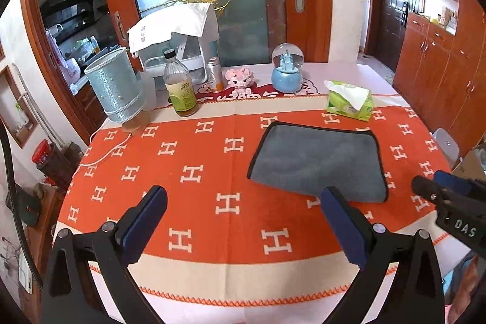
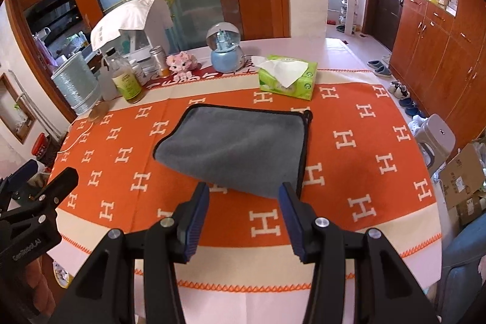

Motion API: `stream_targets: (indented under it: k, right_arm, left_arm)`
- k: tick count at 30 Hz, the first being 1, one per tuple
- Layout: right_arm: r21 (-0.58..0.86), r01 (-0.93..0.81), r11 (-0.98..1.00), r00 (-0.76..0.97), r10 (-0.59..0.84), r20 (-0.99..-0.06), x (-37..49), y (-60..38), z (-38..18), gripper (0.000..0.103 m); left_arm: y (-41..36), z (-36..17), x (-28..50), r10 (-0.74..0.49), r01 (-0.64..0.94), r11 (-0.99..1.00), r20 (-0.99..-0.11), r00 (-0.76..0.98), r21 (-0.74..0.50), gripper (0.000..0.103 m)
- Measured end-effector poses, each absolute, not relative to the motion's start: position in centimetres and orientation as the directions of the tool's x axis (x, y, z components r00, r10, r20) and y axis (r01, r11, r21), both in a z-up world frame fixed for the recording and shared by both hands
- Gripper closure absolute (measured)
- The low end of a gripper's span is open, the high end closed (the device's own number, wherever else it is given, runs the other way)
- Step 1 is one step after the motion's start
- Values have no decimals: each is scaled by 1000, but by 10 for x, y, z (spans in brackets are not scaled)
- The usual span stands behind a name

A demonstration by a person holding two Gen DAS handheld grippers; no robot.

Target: Fold towel

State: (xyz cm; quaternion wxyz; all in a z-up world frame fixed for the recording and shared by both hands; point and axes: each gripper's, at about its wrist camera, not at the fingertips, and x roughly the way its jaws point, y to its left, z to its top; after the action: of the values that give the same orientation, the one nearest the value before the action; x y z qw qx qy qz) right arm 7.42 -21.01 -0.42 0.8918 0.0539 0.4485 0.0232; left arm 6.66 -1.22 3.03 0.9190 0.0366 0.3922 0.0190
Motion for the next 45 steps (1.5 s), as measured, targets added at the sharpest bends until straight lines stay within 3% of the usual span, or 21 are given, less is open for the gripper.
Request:
stream_targets:
  k: [12, 31, 45]
  right_arm:
    - [185, -22, 983, 578, 163, -800, 28, -198, -13, 48]
    - [148, -9, 989, 587, 125, -800, -9, -187, -14, 48]
    - [119, 8, 993, 607, 89, -790, -21, -179, -8, 48]
  left_arm:
    - [-13, 20, 21, 48, -10, 998, -750, 659, 55, 1]
    - [-19, 26, -6, 18, 10, 999, -747, 664, 33, 1]
    - [-23, 23, -20, 53, 12, 997, -753, 656, 81, 1]
